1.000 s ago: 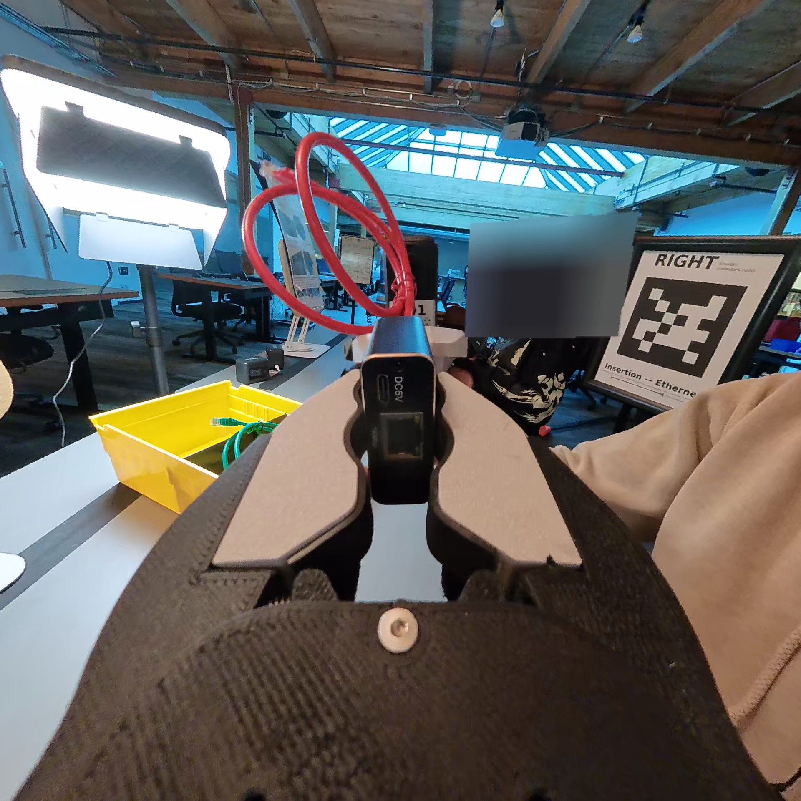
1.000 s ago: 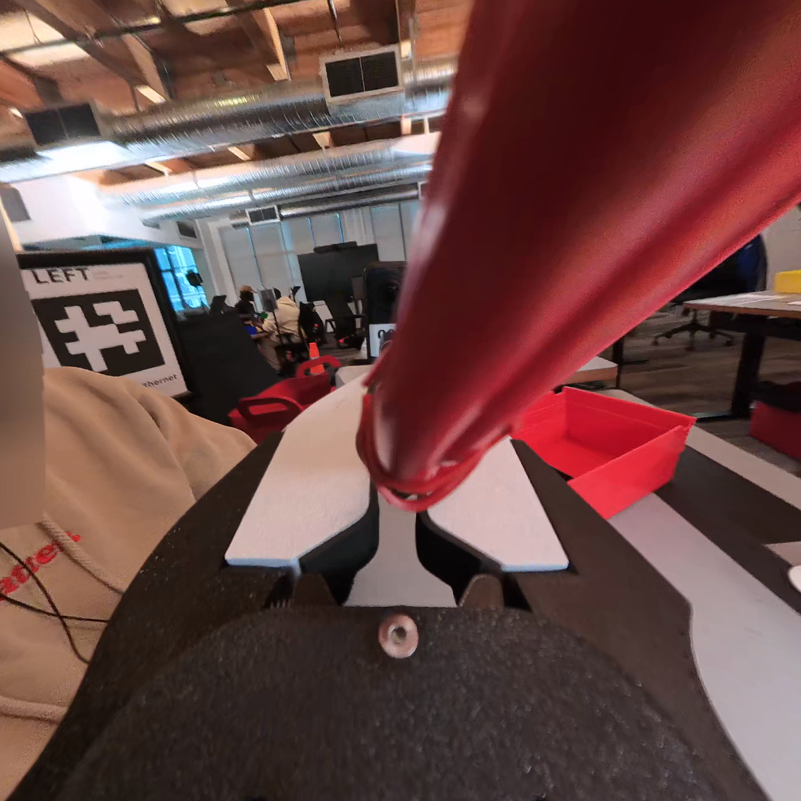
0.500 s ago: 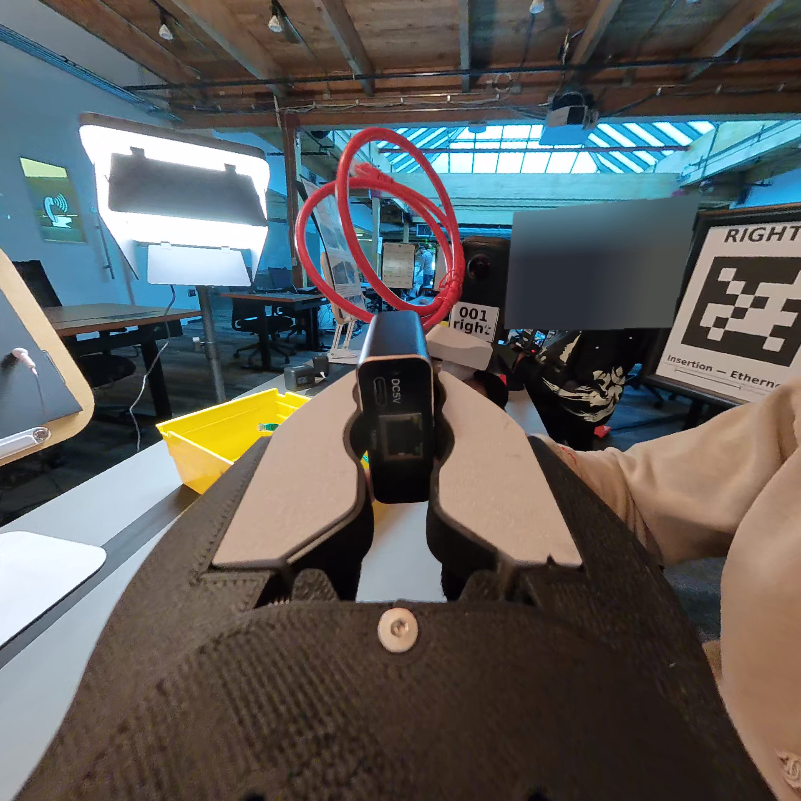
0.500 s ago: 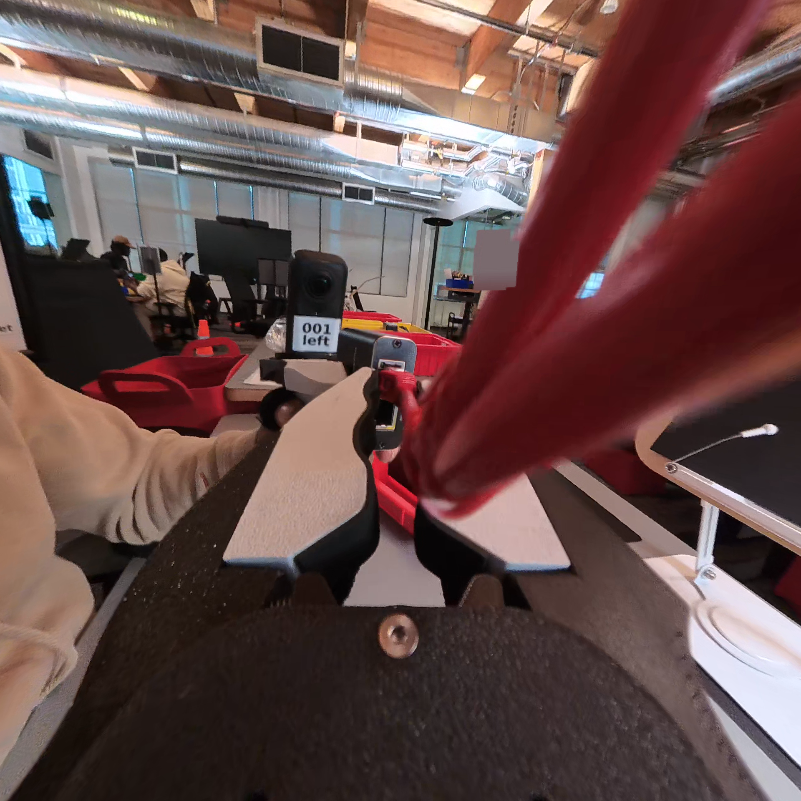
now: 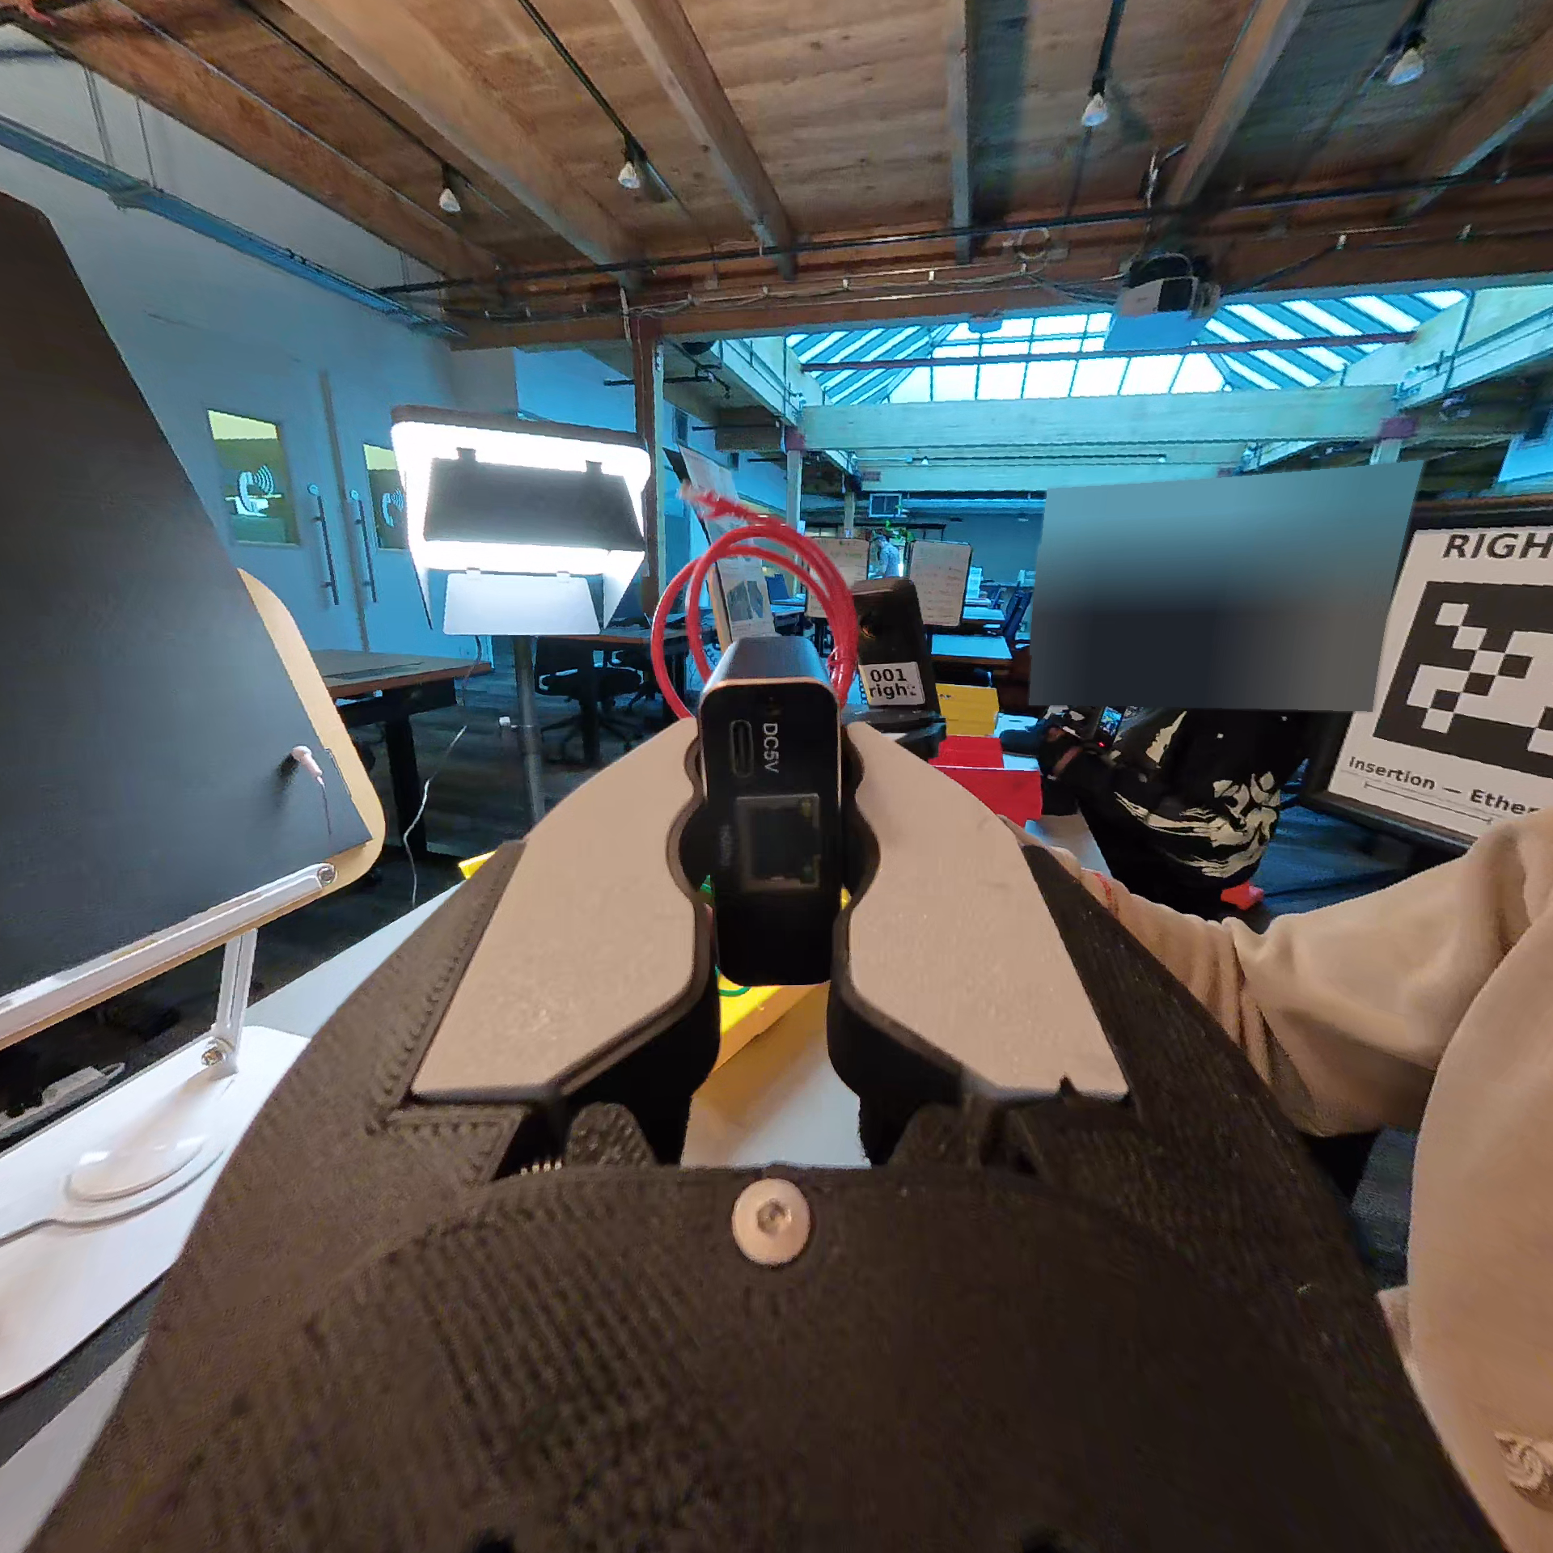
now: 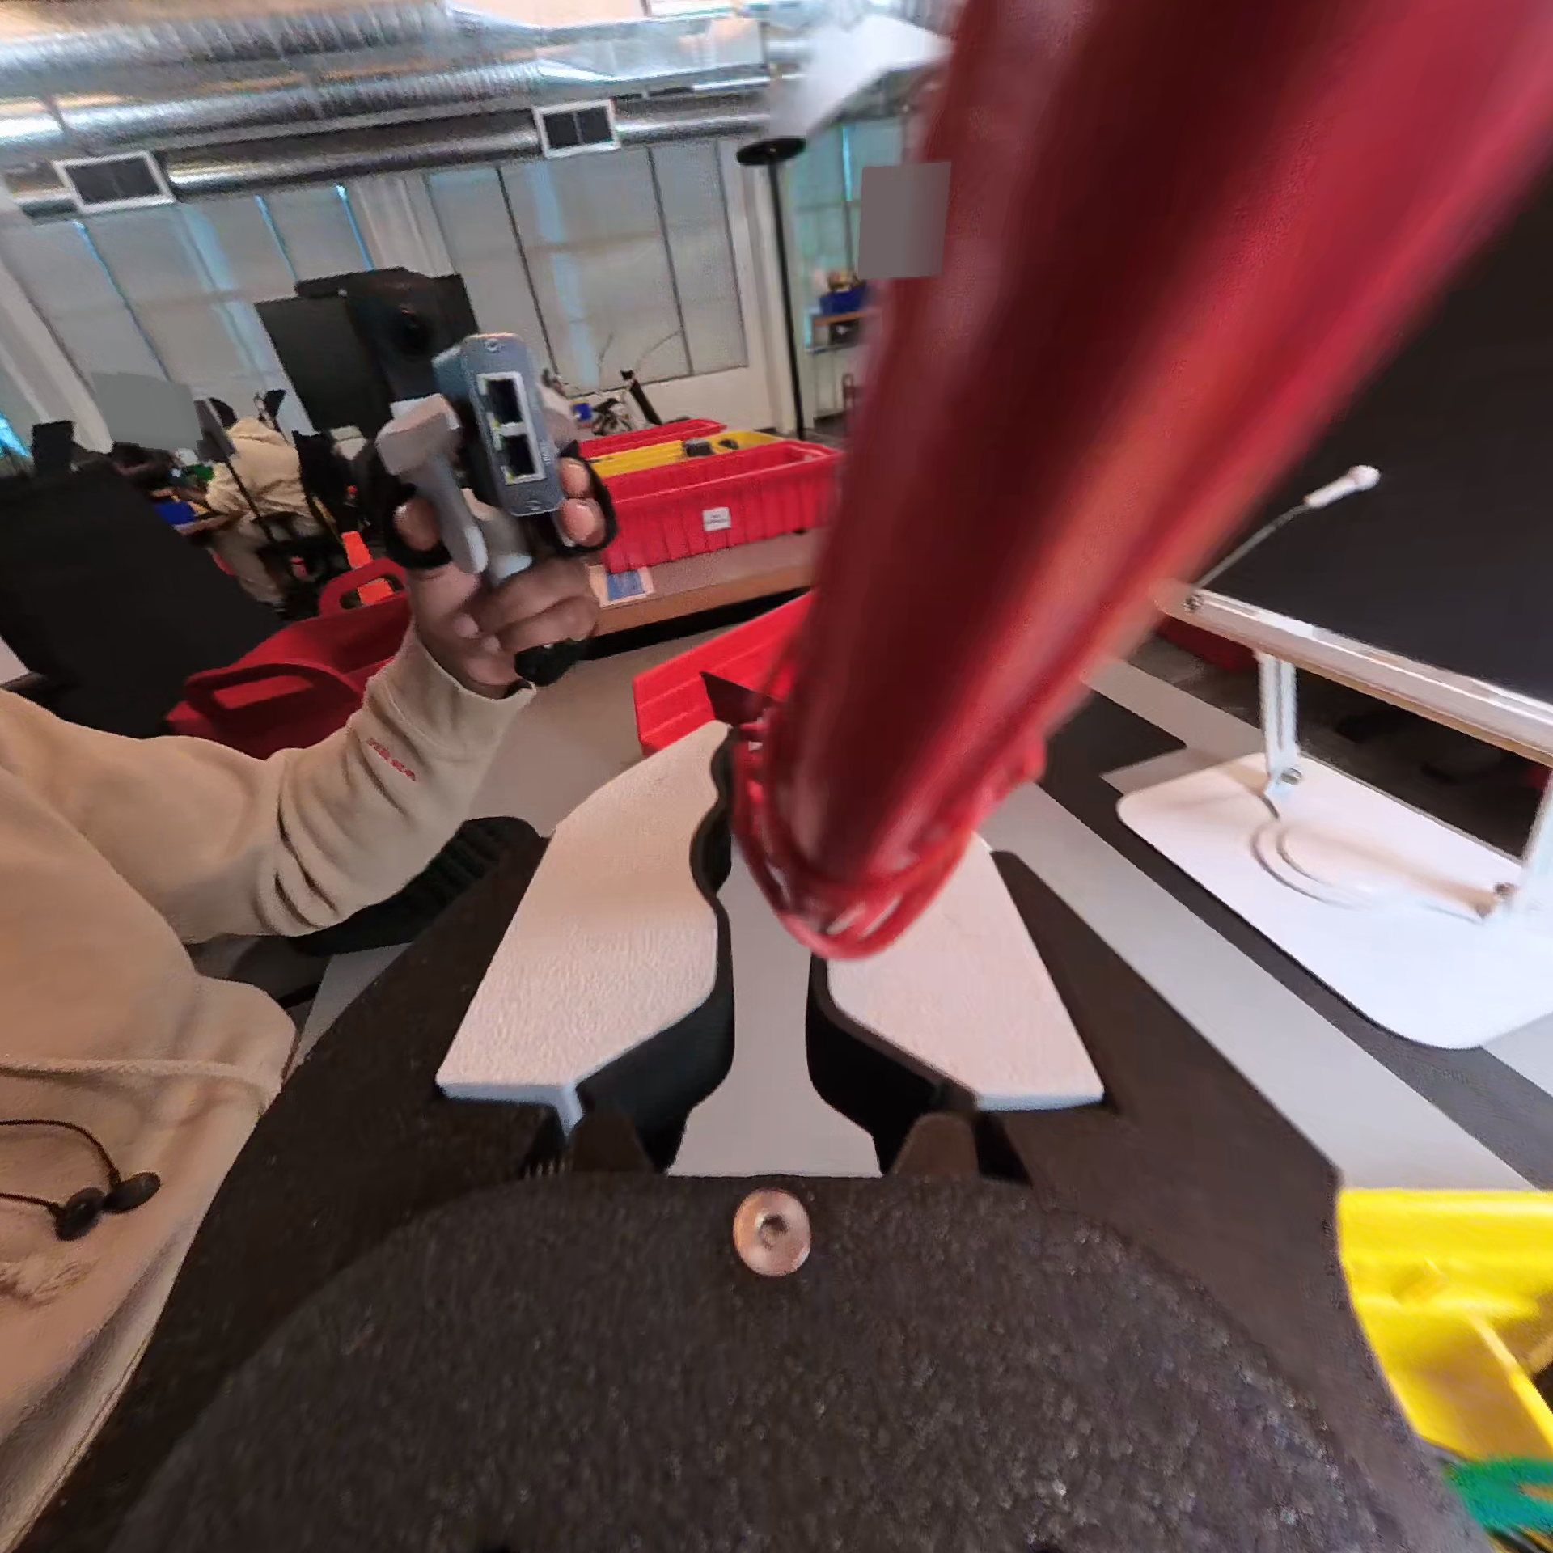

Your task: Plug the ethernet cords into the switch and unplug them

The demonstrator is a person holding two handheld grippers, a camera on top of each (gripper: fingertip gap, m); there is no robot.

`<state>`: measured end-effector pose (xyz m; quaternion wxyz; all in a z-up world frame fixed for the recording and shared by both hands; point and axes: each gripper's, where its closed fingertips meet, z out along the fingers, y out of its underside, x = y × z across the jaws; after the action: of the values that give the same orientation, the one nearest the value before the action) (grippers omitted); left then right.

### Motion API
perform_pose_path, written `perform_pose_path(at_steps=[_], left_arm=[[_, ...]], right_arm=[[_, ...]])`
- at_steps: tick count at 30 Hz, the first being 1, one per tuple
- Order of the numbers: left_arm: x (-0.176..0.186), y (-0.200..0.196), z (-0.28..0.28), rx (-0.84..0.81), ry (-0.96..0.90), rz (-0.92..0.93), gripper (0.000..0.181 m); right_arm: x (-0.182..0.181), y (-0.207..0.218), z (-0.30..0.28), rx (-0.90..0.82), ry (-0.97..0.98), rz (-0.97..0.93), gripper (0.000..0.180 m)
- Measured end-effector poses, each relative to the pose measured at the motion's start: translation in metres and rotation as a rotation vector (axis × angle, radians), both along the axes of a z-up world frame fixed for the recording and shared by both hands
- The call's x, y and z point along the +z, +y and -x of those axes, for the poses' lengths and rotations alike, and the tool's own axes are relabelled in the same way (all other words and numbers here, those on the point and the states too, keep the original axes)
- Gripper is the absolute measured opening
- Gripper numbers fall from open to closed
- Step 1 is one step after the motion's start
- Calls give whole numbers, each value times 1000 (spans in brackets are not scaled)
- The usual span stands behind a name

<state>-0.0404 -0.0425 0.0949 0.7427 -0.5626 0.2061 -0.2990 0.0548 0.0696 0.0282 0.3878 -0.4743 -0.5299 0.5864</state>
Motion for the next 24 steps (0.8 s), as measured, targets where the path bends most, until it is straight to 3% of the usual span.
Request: perform_pose_path(at_steps=[5,13,20,24], left_arm=[[-3,2,-1,20,27,1,27],[-18,10,-13,1,72,41,26],[-28,17,-19,-16,82,72,26],[-30,17,-21,-18,94,71,26]], right_arm=[[-17,44,-28,-78,-104,12,13],[-105,113,-90,-234,-515,40,13],[-146,132,-110,-324,-740,-11,15],[-145,138,-120,-363,-764,-47,15]])
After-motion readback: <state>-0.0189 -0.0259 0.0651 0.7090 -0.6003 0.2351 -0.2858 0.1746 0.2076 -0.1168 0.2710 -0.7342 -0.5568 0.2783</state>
